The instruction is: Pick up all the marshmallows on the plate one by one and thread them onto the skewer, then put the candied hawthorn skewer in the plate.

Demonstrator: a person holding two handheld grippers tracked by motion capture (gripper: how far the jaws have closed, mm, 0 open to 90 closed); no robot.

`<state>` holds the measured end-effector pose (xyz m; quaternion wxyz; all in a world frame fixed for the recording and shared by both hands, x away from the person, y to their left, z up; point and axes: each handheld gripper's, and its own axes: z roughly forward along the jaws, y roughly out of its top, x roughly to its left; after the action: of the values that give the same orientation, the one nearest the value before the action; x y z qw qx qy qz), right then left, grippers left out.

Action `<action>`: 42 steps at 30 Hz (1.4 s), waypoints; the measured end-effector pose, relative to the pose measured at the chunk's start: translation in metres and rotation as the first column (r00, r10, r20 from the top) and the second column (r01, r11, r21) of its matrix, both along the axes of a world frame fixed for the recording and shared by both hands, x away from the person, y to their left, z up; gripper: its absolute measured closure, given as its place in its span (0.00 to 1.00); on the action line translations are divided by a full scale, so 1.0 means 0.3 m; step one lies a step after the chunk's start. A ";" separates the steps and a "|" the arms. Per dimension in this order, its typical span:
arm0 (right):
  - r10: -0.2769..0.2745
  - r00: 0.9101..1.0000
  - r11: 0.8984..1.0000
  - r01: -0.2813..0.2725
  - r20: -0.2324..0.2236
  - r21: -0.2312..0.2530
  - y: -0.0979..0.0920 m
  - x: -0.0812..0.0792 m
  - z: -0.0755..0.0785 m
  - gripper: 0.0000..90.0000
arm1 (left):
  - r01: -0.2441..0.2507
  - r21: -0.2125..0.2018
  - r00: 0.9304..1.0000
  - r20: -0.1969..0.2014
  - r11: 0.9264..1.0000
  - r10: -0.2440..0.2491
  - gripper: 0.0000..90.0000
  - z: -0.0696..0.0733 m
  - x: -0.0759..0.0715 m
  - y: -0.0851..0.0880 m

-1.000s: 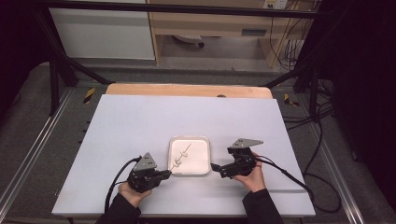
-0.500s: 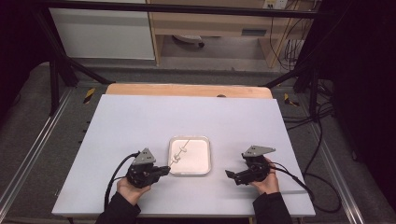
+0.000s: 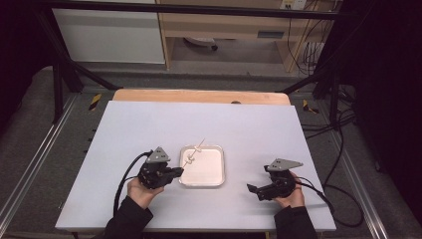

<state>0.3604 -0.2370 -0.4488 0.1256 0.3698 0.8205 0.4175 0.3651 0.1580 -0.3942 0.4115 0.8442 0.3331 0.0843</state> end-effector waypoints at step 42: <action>0.001 1.000 1.000 -0.001 0.000 0.018 -0.022 -0.012 -0.002 0.00 | -0.014 0.218 0.994 -0.103 0.976 0.037 0.98 -0.096 0.108 -0.159</action>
<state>0.3569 -0.2434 -0.4493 0.1221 0.3707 0.8167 0.4251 0.3976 0.1102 -0.4231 0.2973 0.8830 0.3542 0.0806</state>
